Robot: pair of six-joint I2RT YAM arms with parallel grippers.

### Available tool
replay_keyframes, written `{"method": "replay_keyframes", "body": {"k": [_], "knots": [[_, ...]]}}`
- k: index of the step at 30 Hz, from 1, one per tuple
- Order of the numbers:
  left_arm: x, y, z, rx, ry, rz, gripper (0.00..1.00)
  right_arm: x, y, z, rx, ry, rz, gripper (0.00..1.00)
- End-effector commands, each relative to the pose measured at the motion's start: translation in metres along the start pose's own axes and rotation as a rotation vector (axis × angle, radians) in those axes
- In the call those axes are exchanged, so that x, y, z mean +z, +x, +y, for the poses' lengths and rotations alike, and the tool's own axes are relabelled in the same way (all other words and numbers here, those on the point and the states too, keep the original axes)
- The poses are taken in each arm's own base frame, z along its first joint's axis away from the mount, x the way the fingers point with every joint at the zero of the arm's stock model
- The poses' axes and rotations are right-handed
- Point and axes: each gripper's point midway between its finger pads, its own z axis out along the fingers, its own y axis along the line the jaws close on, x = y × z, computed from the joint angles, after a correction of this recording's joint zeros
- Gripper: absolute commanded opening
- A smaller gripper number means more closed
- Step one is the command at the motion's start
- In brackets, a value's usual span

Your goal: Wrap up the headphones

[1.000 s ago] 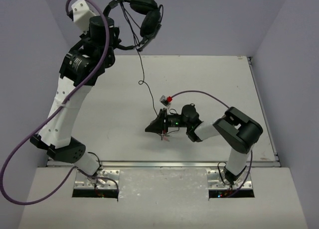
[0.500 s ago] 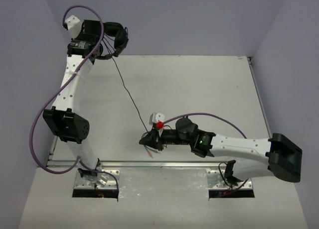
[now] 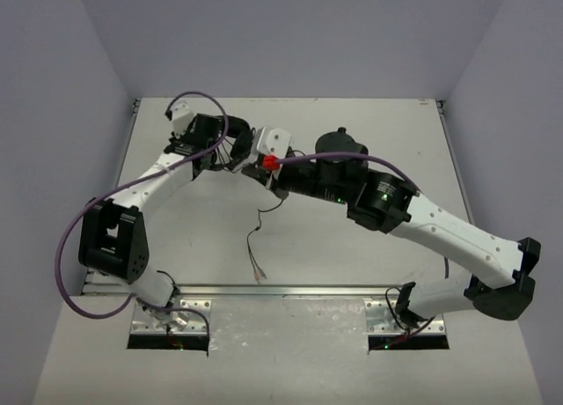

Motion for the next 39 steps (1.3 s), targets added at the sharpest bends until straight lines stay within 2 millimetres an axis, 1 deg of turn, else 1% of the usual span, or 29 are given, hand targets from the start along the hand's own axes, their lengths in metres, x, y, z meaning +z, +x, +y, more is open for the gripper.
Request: {"method": "replay_keyframes", "body": {"k": [1, 2, 3, 4, 5, 6, 7, 9, 10, 12, 13, 14, 16, 17, 18, 19, 20, 21, 22, 23, 25, 26, 27, 28, 31, 33, 34, 36, 39], "knots": [[-0.041, -0.023, -0.045, -0.131, 0.211, -0.155, 0.00, -0.011, 0.008, -0.045, -0.110, 0.090, 0.109, 0.01], [-0.051, -0.017, -0.050, -0.130, 0.248, -0.157, 0.00, -0.016, 0.003, -0.062, -0.116, 0.124, 0.114, 0.01], [-0.053, 0.006, -0.052, -0.095, 0.261, -0.128, 0.00, -0.018, 0.001, -0.070, -0.122, 0.135, 0.115, 0.01], [-0.070, 0.017, -0.067, -0.087, 0.337, -0.125, 0.00, -0.023, -0.010, -0.080, -0.151, 0.158, 0.108, 0.01], [-0.079, 0.027, -0.074, -0.058, 0.387, -0.130, 0.00, -0.026, -0.012, -0.093, -0.165, 0.186, 0.120, 0.01], [-0.081, 0.050, -0.069, 0.000, 0.384, -0.127, 0.00, -0.023, -0.008, -0.101, -0.176, 0.197, 0.146, 0.01], [-0.099, 0.061, -0.077, 0.022, 0.440, -0.132, 0.00, -0.029, -0.016, -0.113, -0.208, 0.227, 0.157, 0.01], [-0.109, 0.080, -0.074, 0.058, 0.481, -0.136, 0.00, -0.032, -0.007, -0.139, -0.233, 0.274, 0.204, 0.01], [-0.111, 0.085, -0.072, 0.068, 0.495, -0.133, 0.01, -0.041, -0.006, -0.157, -0.238, 0.312, 0.222, 0.01], [-0.113, 0.091, -0.063, 0.090, 0.508, -0.122, 0.00, -0.045, 0.003, -0.174, -0.274, 0.333, 0.265, 0.01], [-0.116, 0.091, -0.061, 0.102, 0.518, -0.122, 0.00, -0.056, 0.007, -0.191, -0.287, 0.379, 0.305, 0.01], [-0.129, 0.089, -0.061, 0.111, 0.547, -0.143, 0.00, -0.057, 0.013, -0.201, -0.321, 0.392, 0.339, 0.01], [-0.145, 0.093, -0.065, 0.147, 0.586, -0.159, 0.00, -0.073, 0.012, -0.229, -0.348, 0.472, 0.374, 0.01], [-0.155, 0.109, -0.066, 0.239, 0.613, -0.142, 0.00, -0.077, 0.012, -0.238, -0.377, 0.492, 0.389, 0.01], [-0.164, 0.111, -0.073, 0.264, 0.634, -0.132, 0.00, -0.085, 0.012, -0.257, -0.390, 0.543, 0.396, 0.01], [-0.172, 0.119, -0.078, 0.303, 0.666, -0.109, 0.00, -0.092, 0.010, -0.266, -0.397, 0.570, 0.400, 0.01], [-0.180, 0.139, -0.081, 0.397, 0.690, -0.080, 0.00, -0.095, 0.006, -0.273, -0.409, 0.587, 0.388, 0.01], [-0.187, 0.150, -0.086, 0.448, 0.727, -0.056, 0.00, -0.103, 0.008, -0.286, -0.408, 0.614, 0.395, 0.01], [-0.202, 0.163, -0.096, 0.502, 0.804, -0.019, 0.00, -0.108, 0.010, -0.292, -0.411, 0.629, 0.394, 0.01], [-0.211, 0.185, -0.096, 0.586, 0.823, 0.005, 0.00, -0.110, 0.011, -0.297, -0.414, 0.635, 0.394, 0.01], [-0.228, 0.205, -0.097, 0.654, 0.881, 0.052, 0.00, -0.124, 0.025, -0.313, -0.405, 0.678, 0.411, 0.01], [-0.228, 0.207, -0.094, 0.647, 0.867, 0.063, 0.00, -0.124, 0.032, -0.315, -0.378, 0.667, 0.403, 0.01], [-0.226, 0.207, -0.086, 0.653, 0.844, 0.073, 0.00, -0.134, 0.047, -0.324, -0.349, 0.690, 0.416, 0.01], [-0.225, 0.204, -0.082, 0.637, 0.824, 0.071, 0.00, -0.141, 0.052, -0.327, -0.329, 0.708, 0.414, 0.01], [-0.243, 0.188, -0.076, 0.576, 0.882, 0.095, 0.00, -0.146, 0.075, -0.335, -0.172, 0.708, 0.352, 0.01], [-0.262, 0.174, -0.073, 0.547, 0.957, 0.104, 0.00, -0.138, 0.083, -0.333, -0.071, 0.624, 0.269, 0.01], [-0.270, 0.170, -0.073, 0.537, 0.994, 0.109, 0.00, -0.135, 0.078, -0.330, -0.039, 0.606, 0.235, 0.01], [-0.294, 0.151, -0.072, 0.506, 1.101, 0.091, 0.00, -0.113, 0.084, -0.321, 0.030, 0.496, 0.198, 0.01], [-0.325, 0.128, -0.068, 0.452, 1.239, 0.078, 0.00, -0.092, 0.095, -0.312, 0.147, 0.408, 0.151, 0.01]]}}
